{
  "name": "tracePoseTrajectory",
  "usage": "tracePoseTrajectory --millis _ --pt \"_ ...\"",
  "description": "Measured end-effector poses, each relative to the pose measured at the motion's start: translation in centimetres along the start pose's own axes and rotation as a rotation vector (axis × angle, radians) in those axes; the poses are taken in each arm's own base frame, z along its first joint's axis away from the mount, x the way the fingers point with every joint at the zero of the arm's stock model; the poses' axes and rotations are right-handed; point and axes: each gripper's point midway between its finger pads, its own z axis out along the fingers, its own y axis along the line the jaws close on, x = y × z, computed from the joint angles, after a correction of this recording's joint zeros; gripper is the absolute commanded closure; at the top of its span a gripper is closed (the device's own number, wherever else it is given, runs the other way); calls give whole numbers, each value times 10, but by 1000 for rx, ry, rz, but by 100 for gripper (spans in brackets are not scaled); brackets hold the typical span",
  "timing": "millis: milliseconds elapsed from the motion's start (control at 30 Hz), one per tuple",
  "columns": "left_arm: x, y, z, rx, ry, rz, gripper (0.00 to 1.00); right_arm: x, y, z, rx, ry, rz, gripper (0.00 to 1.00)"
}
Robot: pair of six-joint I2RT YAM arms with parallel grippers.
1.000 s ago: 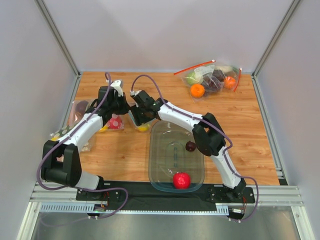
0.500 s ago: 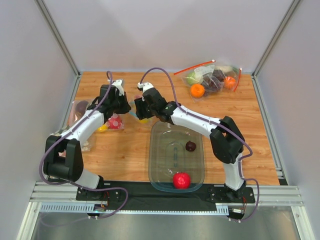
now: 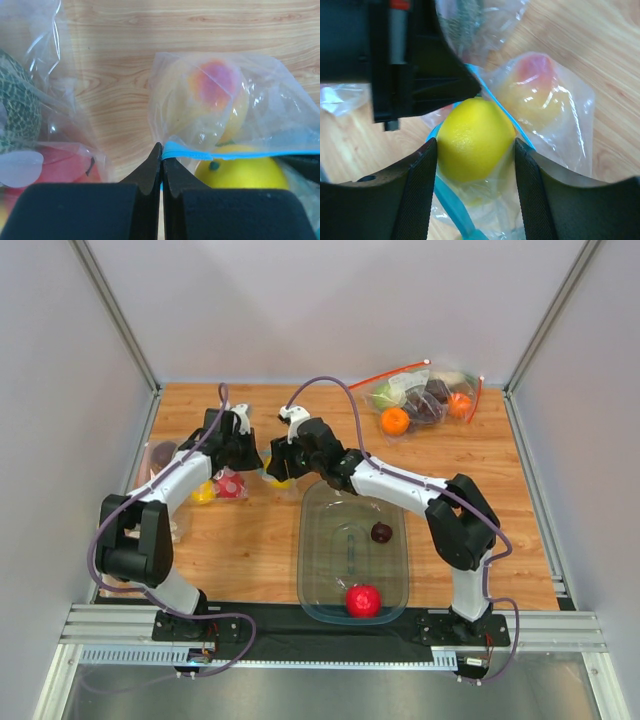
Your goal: Open the zip-top bag and remove the fake food
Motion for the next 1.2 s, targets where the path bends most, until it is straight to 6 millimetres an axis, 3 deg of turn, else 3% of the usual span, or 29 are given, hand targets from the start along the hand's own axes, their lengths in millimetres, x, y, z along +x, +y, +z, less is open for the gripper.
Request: tracePoseTrajectory --millis 233,433,567,767,933,1200 --pt "-23 -1 0 18 -9 4 98 -26 35 -2 -207 -87 -8 72" --pt "-19 -5 -1 43 14 5 98 -31 41 -3 -236 -115 -16 72" --pt "-15 -6 0 54 24 3 98 -34 31 -1 -174 -116 -20 69" --pt "-4 -4 2 54 46 -3 98 -37 -2 0 15 -80 -12 67" --pt "5 -3 3 54 64 -9 96 -45 -20 12 128 -34 -24 65" --pt "-8 -10 -11 72 12 3 96 7 -42 16 191 120 -46 59"
